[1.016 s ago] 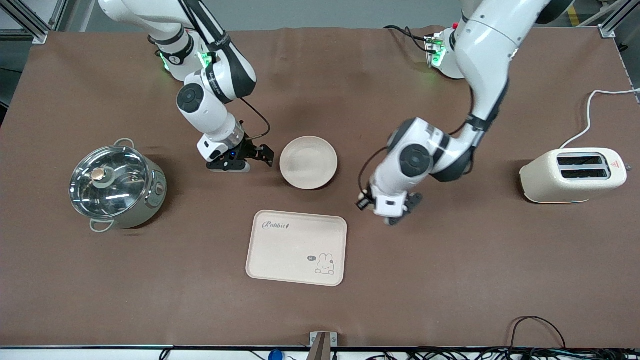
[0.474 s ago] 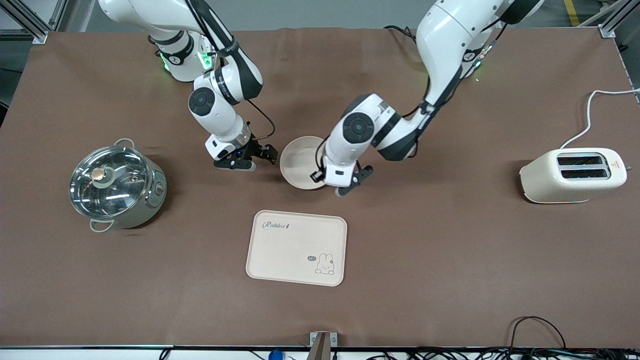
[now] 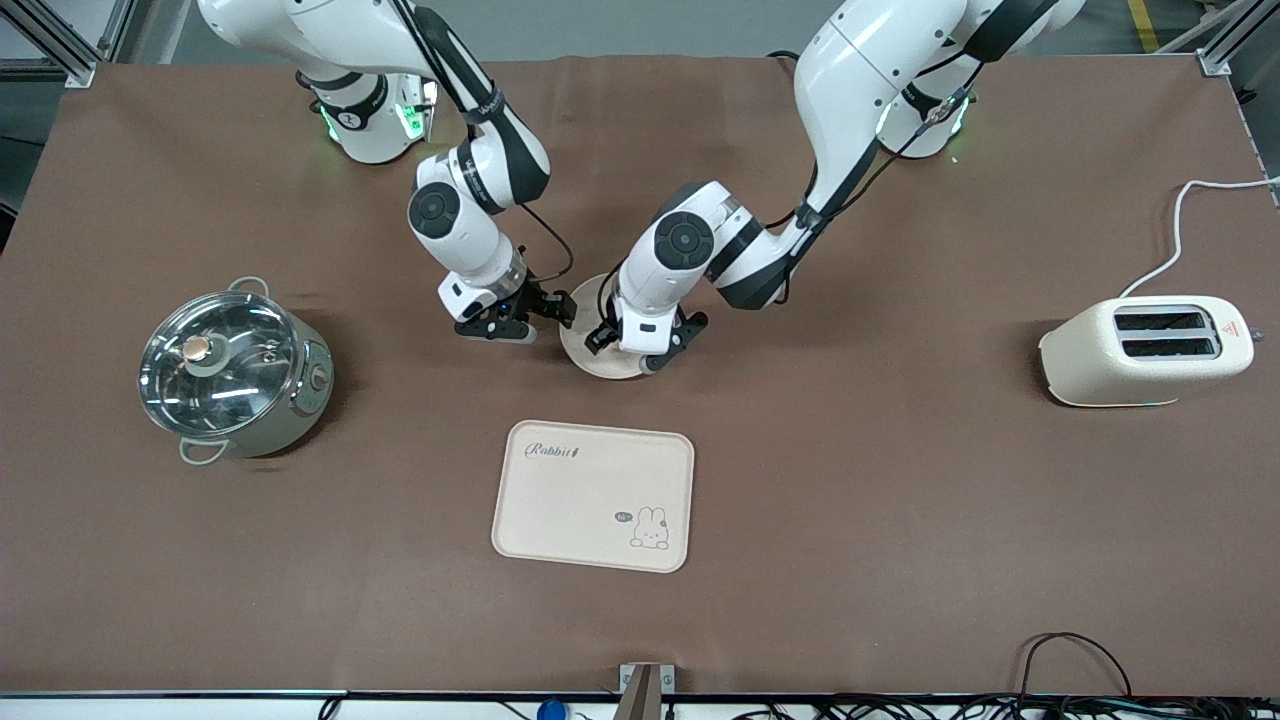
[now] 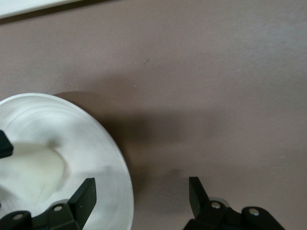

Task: Place bun in plate and plate on tray
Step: 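Lower the bun into the plate while the right gripper grips the rim, then open the left gripper and lift it away from the plate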

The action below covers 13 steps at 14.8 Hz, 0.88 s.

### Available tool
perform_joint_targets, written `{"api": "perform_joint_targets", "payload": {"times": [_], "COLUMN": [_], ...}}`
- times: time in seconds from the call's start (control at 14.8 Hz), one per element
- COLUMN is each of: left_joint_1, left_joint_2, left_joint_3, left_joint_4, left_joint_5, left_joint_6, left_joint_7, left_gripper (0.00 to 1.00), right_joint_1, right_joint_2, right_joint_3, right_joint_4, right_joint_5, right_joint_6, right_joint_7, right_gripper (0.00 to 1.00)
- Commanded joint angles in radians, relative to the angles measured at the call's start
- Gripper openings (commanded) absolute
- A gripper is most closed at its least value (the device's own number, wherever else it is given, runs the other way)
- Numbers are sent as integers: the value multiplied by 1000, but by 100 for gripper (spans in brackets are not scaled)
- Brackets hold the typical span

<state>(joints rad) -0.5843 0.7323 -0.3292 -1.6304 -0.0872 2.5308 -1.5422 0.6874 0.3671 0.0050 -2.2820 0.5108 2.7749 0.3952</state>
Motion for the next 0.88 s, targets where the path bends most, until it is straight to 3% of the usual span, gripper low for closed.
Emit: {"api": "perform_joint_targets", "payload": {"times": [0.0, 0.14, 0.47, 0.81], "left_joint_1": [15, 44, 147, 260], "left_joint_2": [-34, -82, -178, -307], "left_joint_3": [13, 25, 50, 50], "left_joint_4": [18, 41, 180, 215], "left_joint_5": [1, 21, 122, 199], "left_joint_6": [-30, -110, -398, -552], "left_joint_7": [-16, -21, -3, 230], "left_gripper": [100, 100, 100, 100], "right_joint_1": [20, 23, 29, 29], "right_joint_2": [36, 50, 52, 52], "right_joint_3": [-8, -8, -8, -8], "right_joint_4": [29, 35, 38, 36], "right_joint_5": [26, 26, 28, 29], "right_joint_6": [9, 11, 9, 8], "right_joint_7": [7, 7, 7, 7], "right_gripper": [75, 68, 34, 25]}}
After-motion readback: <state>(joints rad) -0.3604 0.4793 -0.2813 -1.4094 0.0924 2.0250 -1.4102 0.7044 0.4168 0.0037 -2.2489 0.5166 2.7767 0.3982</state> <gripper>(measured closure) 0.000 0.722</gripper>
